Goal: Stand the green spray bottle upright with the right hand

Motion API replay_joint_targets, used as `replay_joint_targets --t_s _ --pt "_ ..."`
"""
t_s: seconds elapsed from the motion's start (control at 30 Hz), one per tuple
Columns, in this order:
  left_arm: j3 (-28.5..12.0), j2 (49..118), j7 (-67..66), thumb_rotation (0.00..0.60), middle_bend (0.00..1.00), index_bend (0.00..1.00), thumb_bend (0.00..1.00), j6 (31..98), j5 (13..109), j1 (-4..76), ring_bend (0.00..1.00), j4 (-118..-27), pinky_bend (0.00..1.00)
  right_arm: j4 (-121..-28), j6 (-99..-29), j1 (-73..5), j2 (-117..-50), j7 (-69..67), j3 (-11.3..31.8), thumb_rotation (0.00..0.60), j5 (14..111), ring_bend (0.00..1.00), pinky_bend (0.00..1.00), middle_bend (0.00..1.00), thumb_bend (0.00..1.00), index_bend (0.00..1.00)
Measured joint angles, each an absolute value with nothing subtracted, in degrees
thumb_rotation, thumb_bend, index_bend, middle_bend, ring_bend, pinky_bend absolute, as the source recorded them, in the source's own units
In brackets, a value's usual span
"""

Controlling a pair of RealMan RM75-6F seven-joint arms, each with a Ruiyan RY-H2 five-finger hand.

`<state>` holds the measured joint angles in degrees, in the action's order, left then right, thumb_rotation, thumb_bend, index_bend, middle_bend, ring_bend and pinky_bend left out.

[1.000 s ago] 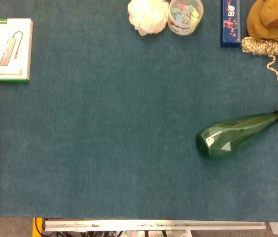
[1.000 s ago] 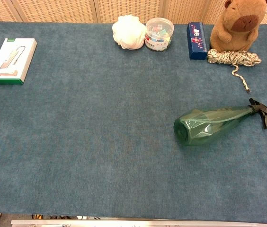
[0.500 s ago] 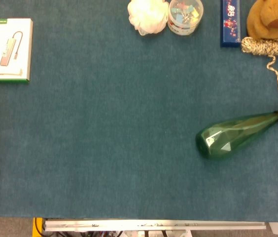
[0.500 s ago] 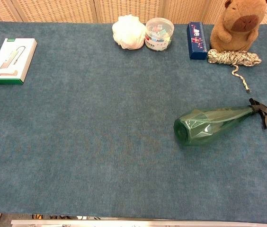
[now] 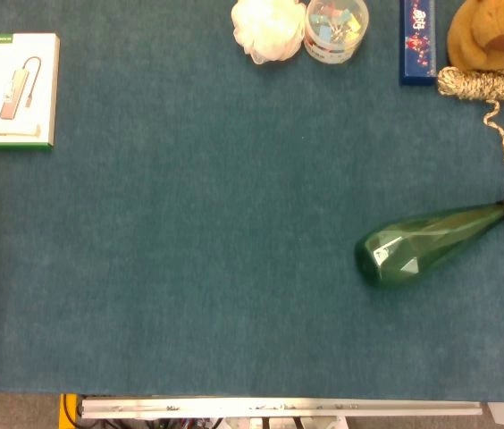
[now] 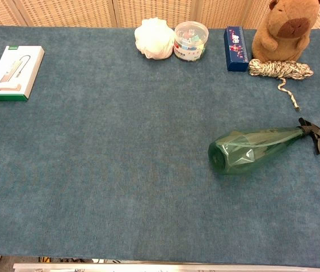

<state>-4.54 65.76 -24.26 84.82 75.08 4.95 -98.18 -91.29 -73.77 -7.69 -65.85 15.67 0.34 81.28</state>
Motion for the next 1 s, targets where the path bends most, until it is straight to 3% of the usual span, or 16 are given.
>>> replay_joint_targets --t_s 0.53,1.0 --pt "-4.8 64.4 -23.4 0.6 0.42 0.51 0.0 87.7 74.8 3.4 0.32 -99.4 0.46 -83.9 -63.2 -15.1 -73.9 16.9 1.7 0.6 79.3 0.0 0.17 0.02 0.0 0.0" --pt "-4.8 63.3 -22.9 0.6 0.43 0.51 0.0 89.7 75.2 2.1 0.32 -100.7 0.46 -80.8 -58.4 -19.6 -78.6 18.6 1.7 0.6 78.9 0.0 0.17 0.02 0.0 0.0"
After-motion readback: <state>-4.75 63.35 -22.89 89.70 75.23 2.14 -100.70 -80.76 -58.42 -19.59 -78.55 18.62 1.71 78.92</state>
